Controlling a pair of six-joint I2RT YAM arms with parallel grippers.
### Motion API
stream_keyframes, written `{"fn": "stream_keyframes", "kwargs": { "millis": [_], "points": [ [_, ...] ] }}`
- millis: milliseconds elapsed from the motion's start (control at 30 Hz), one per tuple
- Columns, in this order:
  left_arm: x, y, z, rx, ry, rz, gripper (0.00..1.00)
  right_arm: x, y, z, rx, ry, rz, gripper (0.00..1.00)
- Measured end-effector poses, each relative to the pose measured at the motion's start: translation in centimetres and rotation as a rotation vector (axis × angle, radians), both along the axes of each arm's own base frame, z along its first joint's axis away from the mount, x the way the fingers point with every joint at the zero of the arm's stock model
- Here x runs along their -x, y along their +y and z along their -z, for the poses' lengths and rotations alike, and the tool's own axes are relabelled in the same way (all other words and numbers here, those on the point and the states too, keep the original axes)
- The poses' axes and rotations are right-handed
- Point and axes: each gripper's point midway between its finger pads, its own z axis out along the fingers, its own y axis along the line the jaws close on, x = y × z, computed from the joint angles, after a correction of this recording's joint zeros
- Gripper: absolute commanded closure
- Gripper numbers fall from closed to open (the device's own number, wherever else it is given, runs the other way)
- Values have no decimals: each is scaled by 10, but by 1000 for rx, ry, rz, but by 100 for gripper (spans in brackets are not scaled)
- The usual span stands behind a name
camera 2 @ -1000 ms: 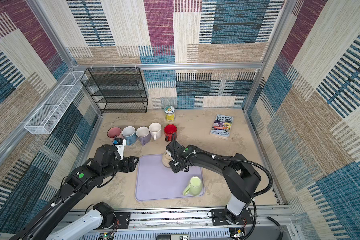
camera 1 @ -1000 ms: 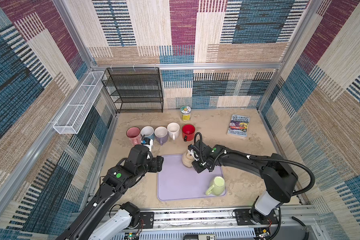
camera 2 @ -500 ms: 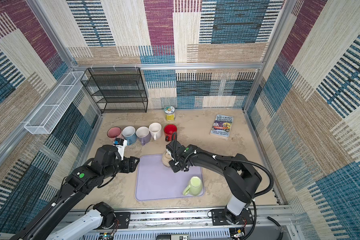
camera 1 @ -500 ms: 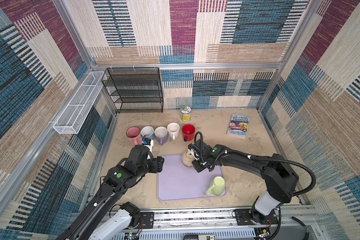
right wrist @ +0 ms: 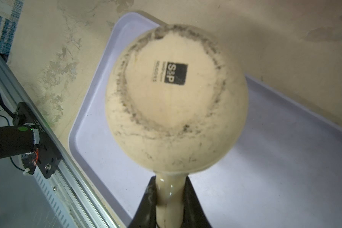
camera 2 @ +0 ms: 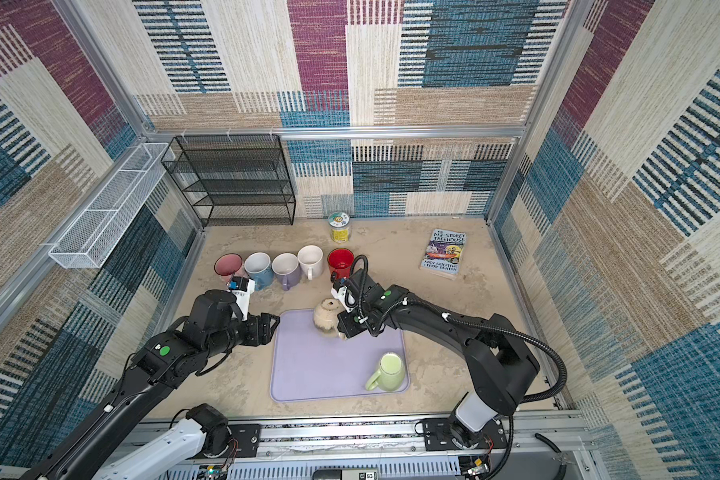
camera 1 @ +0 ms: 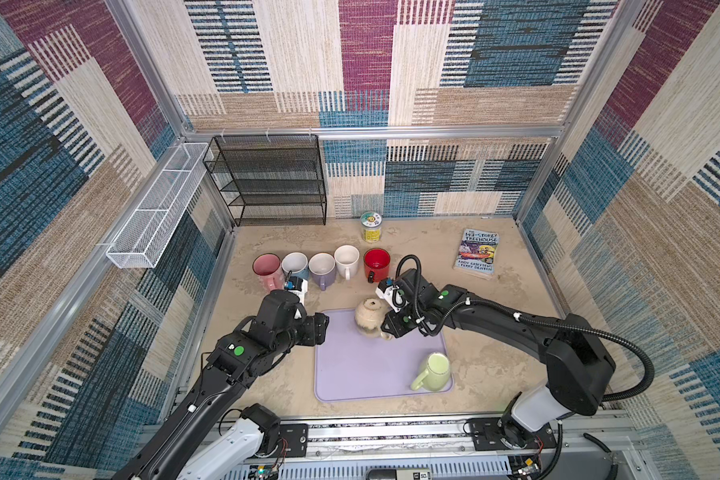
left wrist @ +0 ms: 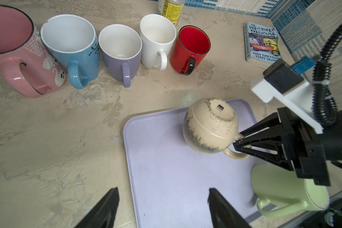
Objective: Turn the mug right side up
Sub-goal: 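Lift the cream mug by its handle with the right gripper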
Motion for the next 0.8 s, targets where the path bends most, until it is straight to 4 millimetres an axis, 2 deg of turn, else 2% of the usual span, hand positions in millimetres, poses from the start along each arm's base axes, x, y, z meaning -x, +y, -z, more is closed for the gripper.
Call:
{"fn": "stream_keyframes", "kwargs": {
  "millis": [333, 533, 800],
  "points": [
    [-1, -4, 4, 5, 17, 12, 24, -2, -12, 22, 63, -23, 20, 100],
    [-3, -5, 3, 8, 12, 12, 24, -3, -17, 39, 131, -41, 31, 83],
    [-3, -5, 2, 11, 7, 12, 24, -4, -21, 49, 185, -41, 37, 65]
  ]
}}
